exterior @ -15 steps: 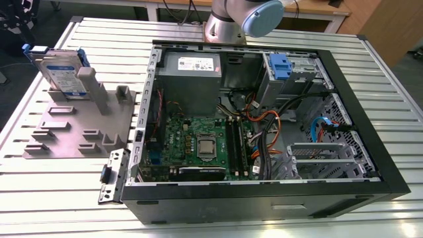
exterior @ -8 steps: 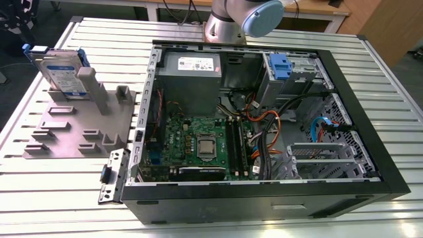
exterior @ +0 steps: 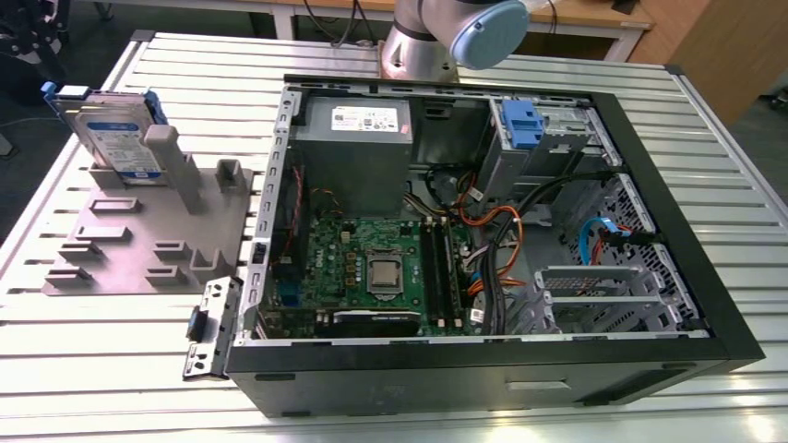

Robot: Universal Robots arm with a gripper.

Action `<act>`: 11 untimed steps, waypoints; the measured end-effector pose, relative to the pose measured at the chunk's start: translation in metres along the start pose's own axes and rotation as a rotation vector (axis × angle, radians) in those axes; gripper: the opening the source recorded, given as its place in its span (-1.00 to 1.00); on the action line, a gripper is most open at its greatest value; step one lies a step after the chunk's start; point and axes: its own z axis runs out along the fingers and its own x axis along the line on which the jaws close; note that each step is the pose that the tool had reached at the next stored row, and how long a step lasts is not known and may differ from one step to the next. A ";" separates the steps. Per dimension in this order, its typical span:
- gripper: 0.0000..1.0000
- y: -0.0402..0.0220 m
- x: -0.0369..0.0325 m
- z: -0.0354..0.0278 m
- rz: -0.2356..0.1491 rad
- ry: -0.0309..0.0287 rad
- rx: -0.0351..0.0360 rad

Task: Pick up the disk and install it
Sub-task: 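Pick up the disk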

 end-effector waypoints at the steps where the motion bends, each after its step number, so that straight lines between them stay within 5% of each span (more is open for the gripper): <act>1: -0.79 0.0000 0.0000 0.0000 -0.002 0.0001 0.0001; 11: -0.79 0.0000 0.0000 0.0000 -0.011 0.0004 0.0002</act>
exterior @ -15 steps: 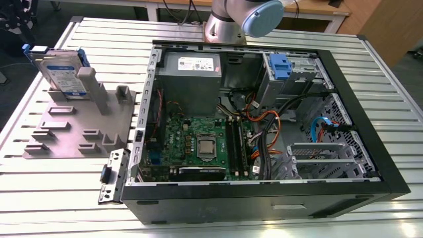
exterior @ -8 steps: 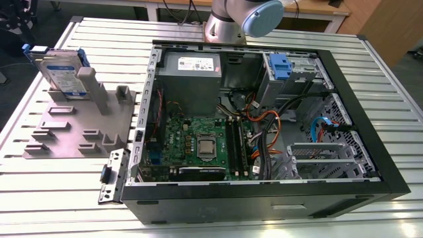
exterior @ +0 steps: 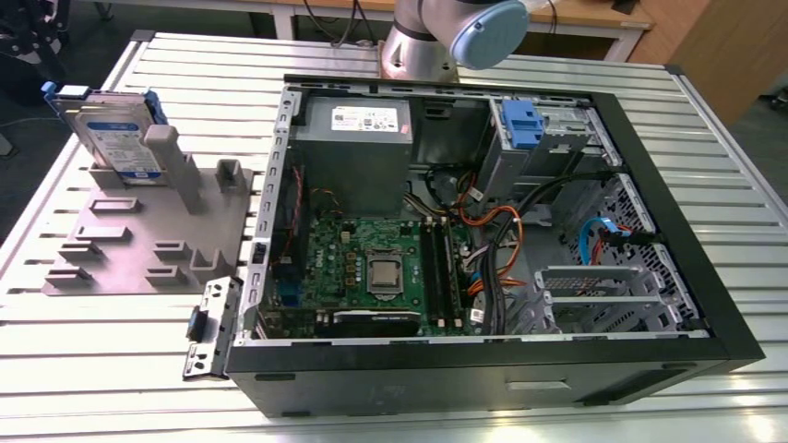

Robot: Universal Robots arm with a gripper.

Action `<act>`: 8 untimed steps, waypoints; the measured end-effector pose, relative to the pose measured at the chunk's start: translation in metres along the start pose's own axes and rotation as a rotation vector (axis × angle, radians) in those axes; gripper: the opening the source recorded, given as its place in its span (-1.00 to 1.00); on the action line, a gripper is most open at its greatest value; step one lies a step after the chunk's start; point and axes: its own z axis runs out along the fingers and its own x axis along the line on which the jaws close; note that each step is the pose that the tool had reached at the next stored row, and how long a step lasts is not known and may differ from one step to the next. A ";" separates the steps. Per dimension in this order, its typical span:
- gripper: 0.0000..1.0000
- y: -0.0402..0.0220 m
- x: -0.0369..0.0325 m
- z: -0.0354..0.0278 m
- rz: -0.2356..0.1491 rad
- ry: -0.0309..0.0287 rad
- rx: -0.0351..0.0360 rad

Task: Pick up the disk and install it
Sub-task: 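Pick up the disk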

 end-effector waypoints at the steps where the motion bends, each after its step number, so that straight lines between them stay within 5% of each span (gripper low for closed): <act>1: -0.79 0.0000 0.0000 0.0000 -0.002 0.0000 0.0000; 8: -0.79 0.0000 0.0000 0.0000 -0.018 0.0007 0.0002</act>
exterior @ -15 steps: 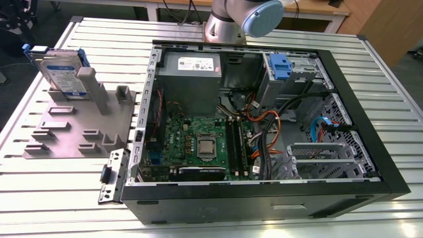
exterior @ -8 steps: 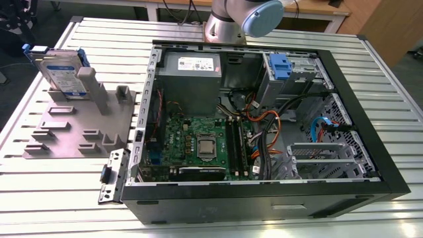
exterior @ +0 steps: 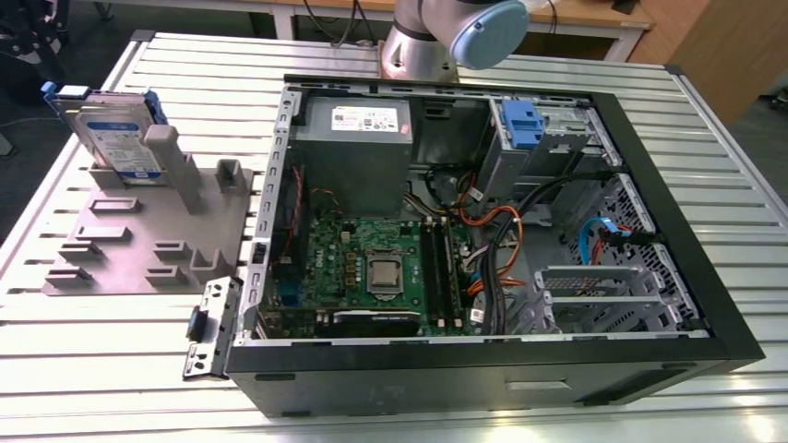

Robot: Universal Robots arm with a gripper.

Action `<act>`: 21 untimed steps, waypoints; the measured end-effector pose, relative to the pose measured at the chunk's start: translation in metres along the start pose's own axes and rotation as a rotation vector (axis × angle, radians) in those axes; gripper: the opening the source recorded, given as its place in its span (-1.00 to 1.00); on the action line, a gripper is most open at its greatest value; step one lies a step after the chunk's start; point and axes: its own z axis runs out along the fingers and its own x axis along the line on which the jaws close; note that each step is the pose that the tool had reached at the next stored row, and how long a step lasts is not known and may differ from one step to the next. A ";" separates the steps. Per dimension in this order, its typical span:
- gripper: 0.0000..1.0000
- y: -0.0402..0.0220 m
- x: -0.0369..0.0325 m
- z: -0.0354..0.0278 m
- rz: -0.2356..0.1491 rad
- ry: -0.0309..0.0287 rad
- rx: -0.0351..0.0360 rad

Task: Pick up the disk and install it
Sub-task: 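Pick up the disk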

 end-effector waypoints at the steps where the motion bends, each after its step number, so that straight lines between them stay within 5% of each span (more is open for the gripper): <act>1: -0.79 0.0000 0.0000 0.0000 -0.003 0.0002 0.0000; 17: -0.79 0.0000 0.0000 0.0002 -0.009 0.0000 0.0011; 21: -0.79 0.0000 0.0000 0.0008 -0.040 -0.0036 0.0136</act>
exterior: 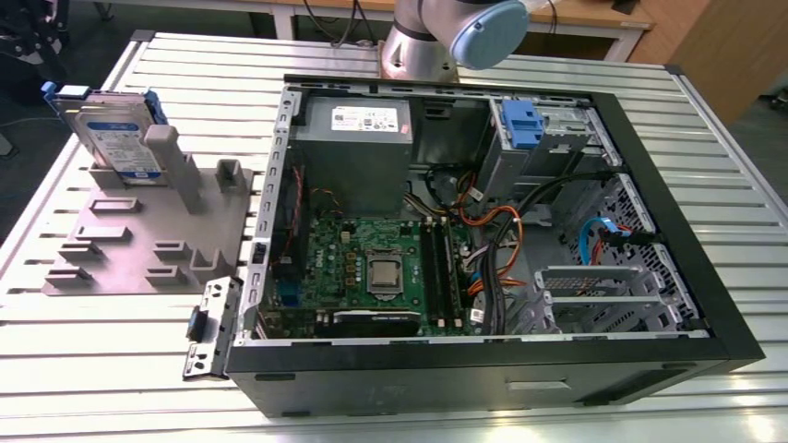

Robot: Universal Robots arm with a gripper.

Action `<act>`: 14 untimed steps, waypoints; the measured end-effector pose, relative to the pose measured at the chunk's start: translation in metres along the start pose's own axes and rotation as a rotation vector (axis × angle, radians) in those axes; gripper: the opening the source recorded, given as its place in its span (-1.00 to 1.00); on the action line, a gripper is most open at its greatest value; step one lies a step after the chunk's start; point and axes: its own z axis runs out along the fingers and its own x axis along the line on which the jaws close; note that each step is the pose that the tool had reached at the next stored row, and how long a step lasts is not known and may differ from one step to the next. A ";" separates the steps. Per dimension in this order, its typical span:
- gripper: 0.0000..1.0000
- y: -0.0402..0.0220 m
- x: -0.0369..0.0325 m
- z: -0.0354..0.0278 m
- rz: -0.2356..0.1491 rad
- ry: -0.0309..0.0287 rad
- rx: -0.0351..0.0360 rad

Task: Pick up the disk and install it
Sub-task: 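Pick up the disk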

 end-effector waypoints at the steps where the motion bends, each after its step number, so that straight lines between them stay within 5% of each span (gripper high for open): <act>1: -0.79 0.0000 0.0000 0.0001 -0.006 -0.0021 0.0066; 4: -0.79 -0.0001 0.0000 0.0009 -0.025 -0.0080 0.0223; 8: -0.79 0.0004 0.0000 0.0031 -0.038 -0.0149 0.0204; 14: -0.41 0.0003 0.0001 0.0062 -0.147 -0.0130 0.0201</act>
